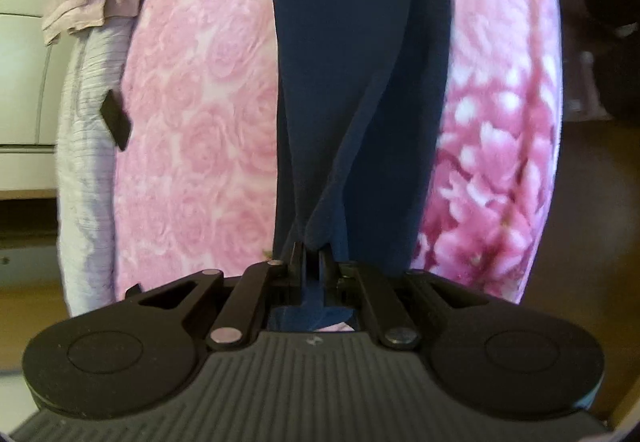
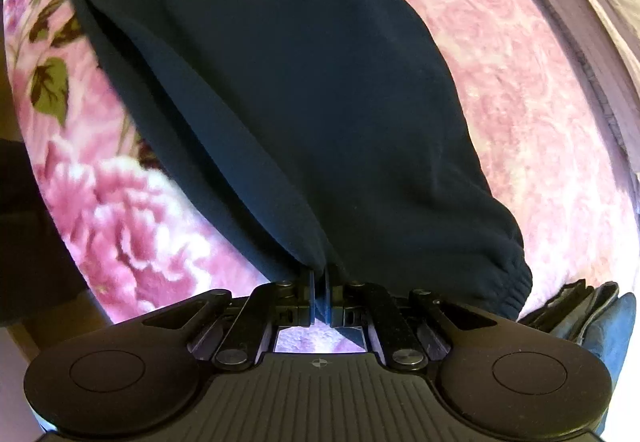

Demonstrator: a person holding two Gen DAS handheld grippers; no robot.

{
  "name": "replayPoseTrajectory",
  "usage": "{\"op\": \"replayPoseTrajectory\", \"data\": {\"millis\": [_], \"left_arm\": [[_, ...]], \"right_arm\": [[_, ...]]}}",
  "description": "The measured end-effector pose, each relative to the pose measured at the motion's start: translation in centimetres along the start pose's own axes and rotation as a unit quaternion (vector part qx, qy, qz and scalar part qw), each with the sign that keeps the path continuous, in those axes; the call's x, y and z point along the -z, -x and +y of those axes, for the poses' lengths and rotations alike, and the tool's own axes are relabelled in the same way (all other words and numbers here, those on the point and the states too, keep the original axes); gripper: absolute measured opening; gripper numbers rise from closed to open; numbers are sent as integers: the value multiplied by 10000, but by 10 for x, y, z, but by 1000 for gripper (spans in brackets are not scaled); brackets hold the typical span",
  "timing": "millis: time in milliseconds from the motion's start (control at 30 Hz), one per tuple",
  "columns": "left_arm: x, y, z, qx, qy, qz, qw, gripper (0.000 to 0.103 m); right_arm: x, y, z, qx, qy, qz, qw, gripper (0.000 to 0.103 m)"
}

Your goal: Fold clothes

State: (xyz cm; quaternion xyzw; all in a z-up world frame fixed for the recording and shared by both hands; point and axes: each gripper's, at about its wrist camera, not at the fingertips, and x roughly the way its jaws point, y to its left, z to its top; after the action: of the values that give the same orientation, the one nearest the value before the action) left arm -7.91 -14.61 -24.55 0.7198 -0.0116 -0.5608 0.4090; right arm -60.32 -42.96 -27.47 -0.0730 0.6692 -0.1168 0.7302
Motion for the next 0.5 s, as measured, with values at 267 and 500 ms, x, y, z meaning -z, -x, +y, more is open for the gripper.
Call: {"op": "replayPoseTrajectory", "data": {"millis": [267,500], "left_arm": [[14,15,-10,685,850,504,9927,12],[53,51,38,978,3208,482,9408,24]], "right_arm": [[-8,-2,2,-148,-216,348,9991,3],[-37,33,20,-66,81,451,9989,60]]}}
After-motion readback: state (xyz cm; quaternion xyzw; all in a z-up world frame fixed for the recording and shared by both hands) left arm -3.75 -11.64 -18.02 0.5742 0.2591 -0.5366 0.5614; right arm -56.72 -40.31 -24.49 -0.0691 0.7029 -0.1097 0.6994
